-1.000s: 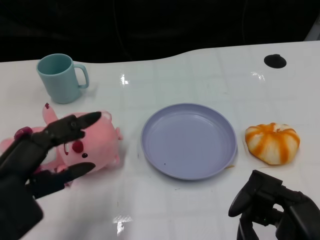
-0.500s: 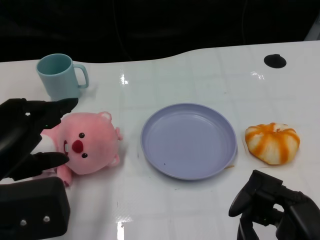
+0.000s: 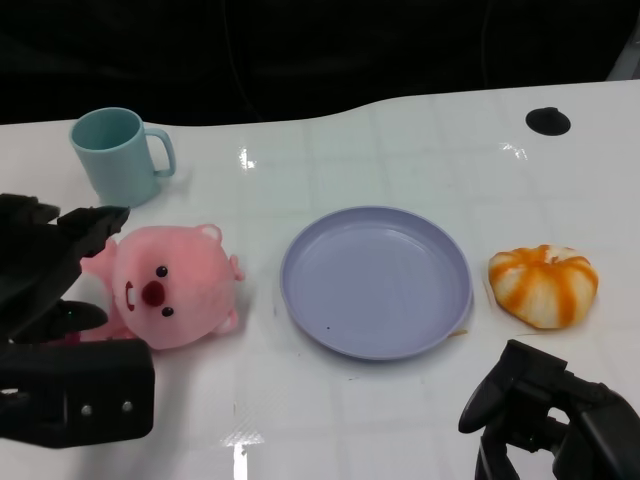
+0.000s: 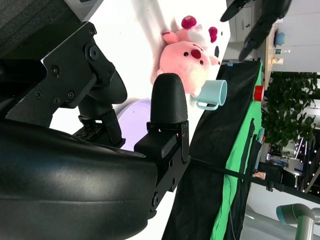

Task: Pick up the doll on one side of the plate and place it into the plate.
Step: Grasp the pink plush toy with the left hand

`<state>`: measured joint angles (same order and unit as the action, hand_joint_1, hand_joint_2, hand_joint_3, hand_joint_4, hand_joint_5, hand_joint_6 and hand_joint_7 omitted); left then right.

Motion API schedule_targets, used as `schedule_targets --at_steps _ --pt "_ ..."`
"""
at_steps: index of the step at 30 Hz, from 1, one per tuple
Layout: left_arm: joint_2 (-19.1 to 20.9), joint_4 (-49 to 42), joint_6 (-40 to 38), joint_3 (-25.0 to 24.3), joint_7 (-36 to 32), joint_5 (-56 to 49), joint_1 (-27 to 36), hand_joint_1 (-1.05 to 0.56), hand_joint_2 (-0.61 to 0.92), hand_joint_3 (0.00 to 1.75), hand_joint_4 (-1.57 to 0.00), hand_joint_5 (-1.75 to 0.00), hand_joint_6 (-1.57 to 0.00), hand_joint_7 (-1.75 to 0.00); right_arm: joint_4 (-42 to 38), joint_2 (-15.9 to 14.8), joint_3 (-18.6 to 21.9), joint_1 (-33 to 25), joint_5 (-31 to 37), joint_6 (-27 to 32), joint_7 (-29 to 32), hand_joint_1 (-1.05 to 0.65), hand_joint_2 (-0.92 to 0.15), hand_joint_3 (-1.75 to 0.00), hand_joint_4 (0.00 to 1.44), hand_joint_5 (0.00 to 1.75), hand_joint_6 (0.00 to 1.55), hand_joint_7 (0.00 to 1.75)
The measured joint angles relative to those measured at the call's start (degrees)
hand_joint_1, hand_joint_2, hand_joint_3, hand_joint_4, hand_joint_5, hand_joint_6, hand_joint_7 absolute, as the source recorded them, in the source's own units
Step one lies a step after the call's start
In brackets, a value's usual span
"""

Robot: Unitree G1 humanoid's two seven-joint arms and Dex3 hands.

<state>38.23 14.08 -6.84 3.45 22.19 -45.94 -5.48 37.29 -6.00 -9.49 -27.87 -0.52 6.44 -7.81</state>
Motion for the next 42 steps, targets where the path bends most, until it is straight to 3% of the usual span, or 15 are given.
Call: schedule_targets --at_steps 15,30,34,39,42 --pt "-0.3 -21.9 2.8 9.8 -0.1 -1.9 -12.2 -0.72 0.92 0.00 -0.21 -0.15 -0.21 0.00 0.8 0.0 -0.5 -0.4 0.4 0.7 0.5 0.10 -0.45 -1.36 0.72 1.75 0.60 1.55" --pt "-6.9 -47.6 5.1 18.6 -8.0 -1.8 -24.9 -0.59 0.92 0.02 -0.25 -0.08 -0.25 -0.02 1.1 -0.1 -0.7 -0.5 0.3 0.6 0.6 0.08 -0.43 -1.37 0.73 1.75 0.60 1.55" --pt "-8.8 -55.0 6.1 20.9 -11.2 -1.8 -28.3 -0.45 0.92 0.01 -0.39 -0.07 -0.38 -0.03 1.3 -0.1 -0.7 -0.6 0.2 0.6 0.6 0.09 -0.43 -1.38 0.73 1.75 0.60 1.55" --pt "-10.7 -63.0 7.6 23.0 -16.2 -1.5 -31.9 -0.36 0.92 0.06 -0.82 -0.15 -0.82 -0.09 1.4 -0.1 -0.7 -0.8 0.1 0.6 0.6 0.09 -0.43 -1.38 0.73 1.75 0.59 1.55" --pt "-11.5 -66.4 9.0 23.4 -19.2 -0.7 -33.3 -0.32 0.92 0.07 -0.99 -0.28 -1.01 -0.15 1.4 -0.1 -0.7 -0.8 0.1 0.6 0.6 0.09 -0.43 -1.38 0.73 1.75 0.59 1.55"
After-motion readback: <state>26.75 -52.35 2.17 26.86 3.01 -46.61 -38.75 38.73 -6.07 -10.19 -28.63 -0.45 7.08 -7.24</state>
